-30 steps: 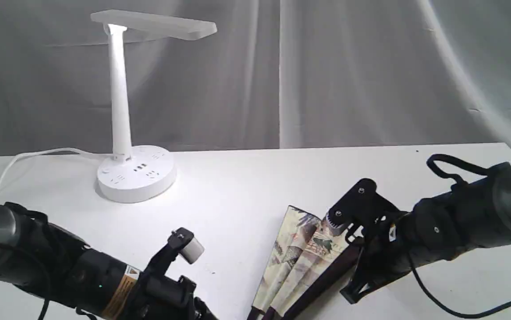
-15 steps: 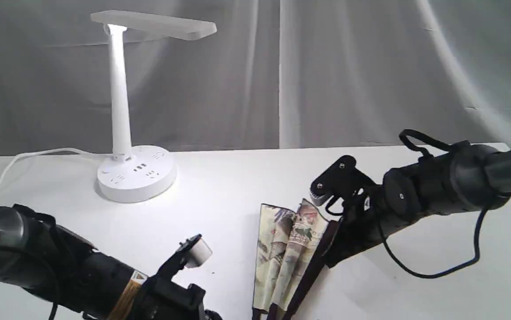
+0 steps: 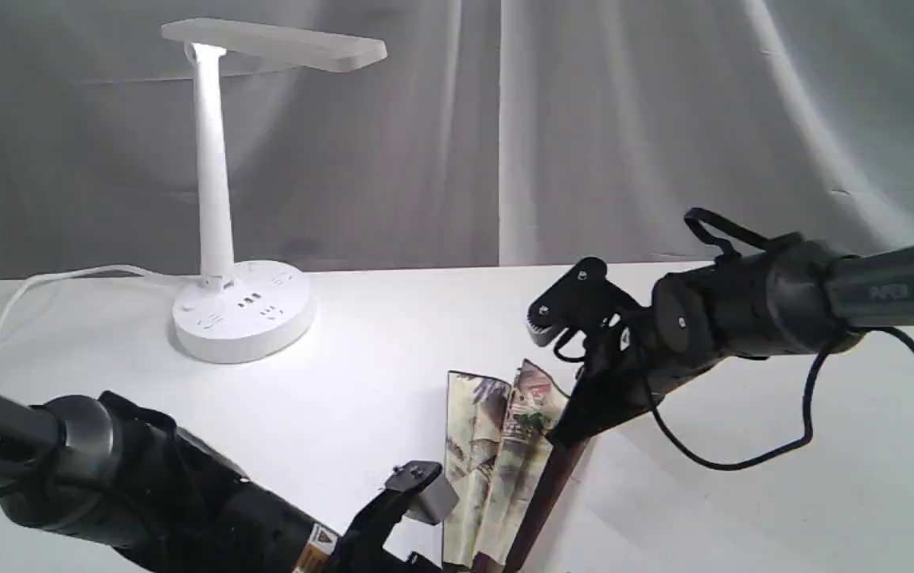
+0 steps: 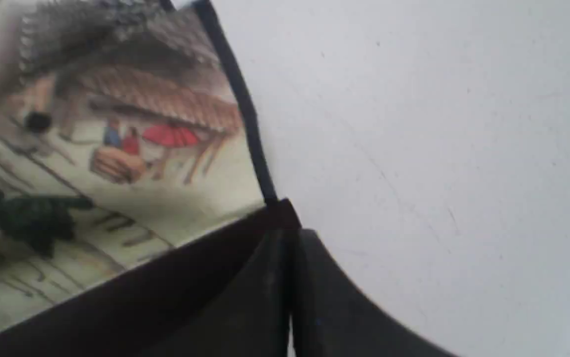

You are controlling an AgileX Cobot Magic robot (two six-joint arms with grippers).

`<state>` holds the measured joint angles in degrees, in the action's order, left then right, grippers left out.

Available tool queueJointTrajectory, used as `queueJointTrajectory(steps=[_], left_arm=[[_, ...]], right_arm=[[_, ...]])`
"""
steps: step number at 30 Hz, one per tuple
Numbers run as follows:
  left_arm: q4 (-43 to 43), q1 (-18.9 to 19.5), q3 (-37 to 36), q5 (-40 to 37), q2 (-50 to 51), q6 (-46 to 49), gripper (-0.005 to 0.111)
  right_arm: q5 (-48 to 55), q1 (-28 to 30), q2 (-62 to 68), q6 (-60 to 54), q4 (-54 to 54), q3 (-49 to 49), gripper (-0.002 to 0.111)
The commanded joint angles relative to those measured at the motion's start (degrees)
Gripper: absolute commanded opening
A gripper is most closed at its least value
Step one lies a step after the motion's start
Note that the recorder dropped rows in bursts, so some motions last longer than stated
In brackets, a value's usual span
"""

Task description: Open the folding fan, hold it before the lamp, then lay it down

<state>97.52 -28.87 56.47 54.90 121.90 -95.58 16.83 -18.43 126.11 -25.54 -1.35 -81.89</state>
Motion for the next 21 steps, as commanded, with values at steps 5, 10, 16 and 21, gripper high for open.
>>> queueJointTrajectory(steps=[5, 10, 16, 21], left_arm=[[2.1, 3.8, 3.2, 15.1, -3.1, -0.3, 0.0], [2.4, 7.7, 2.9, 13.9, -9.0, -0.3, 0.0], [2.4, 10.9, 2.2, -3.3, -14.9, -0.9, 0.0], [2.4, 10.9, 2.0, -22.0, -15.7, -0.7, 0.0]], right_arm=[[5.9, 3.7, -10.2, 9.8, 0.5, -0.9, 0.0], [13.5, 6.7, -16.4, 13.4, 3.1, -0.1, 0.0], [14.1, 7.8, -18.8, 13.4, 13.8, 7.2, 0.0], [11.3, 7.7, -18.8, 8.6, 28.8, 15.3, 0.0]])
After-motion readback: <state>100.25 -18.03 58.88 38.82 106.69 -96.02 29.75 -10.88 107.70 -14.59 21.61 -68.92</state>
